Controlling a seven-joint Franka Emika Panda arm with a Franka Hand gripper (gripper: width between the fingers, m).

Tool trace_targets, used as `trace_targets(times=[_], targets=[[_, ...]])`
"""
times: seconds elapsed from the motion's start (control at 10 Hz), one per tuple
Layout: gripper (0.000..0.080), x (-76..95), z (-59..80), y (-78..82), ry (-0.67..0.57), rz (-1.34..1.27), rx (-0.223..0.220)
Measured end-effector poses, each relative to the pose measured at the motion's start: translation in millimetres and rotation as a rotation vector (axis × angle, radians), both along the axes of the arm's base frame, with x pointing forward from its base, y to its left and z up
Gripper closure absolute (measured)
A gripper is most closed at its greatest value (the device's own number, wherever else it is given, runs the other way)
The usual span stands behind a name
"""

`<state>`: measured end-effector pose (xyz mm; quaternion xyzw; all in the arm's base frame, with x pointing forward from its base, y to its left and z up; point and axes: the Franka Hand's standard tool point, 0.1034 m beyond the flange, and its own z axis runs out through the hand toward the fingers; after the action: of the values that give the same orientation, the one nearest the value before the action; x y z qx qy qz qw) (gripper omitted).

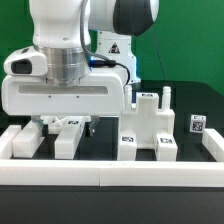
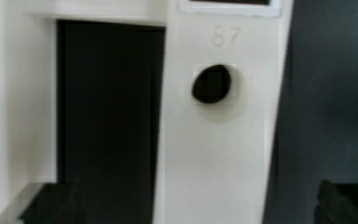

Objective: Assemble chair

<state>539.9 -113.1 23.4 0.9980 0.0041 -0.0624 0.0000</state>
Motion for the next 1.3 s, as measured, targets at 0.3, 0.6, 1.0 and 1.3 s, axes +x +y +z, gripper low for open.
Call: trace_targets(times=[0.3, 0.6, 1.0, 1.3], targets=[[0.0151, -0.8, -1.7, -1.3, -0.001, 0.004, -0.002], [0.0151, -1.5, -9.0, -0.9, -0.012, 0.012, -0.01], [0.0151, -5.6, -16.9, 4.1, -0.012, 0.02, -0.013], [0.0151, -5.1, -17.8, 7.4, -0.013, 0.024, -0.011]])
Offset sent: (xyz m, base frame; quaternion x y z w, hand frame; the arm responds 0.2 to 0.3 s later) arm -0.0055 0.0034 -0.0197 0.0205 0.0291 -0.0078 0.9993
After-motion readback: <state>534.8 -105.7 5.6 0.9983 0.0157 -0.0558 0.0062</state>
